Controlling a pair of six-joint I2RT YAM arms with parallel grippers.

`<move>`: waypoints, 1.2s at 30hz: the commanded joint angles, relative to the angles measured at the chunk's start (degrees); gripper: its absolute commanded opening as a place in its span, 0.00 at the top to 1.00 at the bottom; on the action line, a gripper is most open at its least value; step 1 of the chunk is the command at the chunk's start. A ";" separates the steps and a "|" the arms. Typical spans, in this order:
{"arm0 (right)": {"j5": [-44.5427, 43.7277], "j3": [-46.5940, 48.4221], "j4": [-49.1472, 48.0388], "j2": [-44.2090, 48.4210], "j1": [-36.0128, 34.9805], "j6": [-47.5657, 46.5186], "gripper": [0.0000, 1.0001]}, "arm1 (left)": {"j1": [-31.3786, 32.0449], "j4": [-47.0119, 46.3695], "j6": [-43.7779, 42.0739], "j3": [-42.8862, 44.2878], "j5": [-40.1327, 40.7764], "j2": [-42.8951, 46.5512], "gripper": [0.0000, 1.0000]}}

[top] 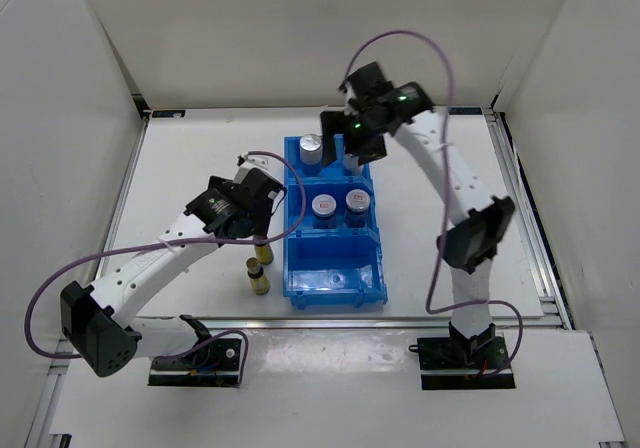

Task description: Organize the condiment bottles

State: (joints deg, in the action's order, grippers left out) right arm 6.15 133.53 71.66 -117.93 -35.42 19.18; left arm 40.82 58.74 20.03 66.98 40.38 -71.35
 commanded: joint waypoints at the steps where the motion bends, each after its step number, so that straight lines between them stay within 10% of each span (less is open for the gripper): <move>1: 4.74 -3.62 -6.52 7.00 4.64 4.19 0.00 | 0.49 0.15 -1.66 2.80 -5.64 1.39 0.00; 20: 13.71 -4.25 -3.63 8.07 11.94 1.21 0.00 | -7.16 -1.00 -0.87 5.18 -26.67 -3.17 0.04; 36: 16.44 -3.11 -0.38 8.07 16.52 0.68 0.00 | -11.02 -1.52 -0.78 1.76 -35.54 -6.08 0.30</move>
State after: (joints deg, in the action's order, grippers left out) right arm 20.84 128.57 70.17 -111.26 -19.70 20.58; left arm 31.09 57.95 19.46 69.76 7.86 -77.87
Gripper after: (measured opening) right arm 0.998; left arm 0.711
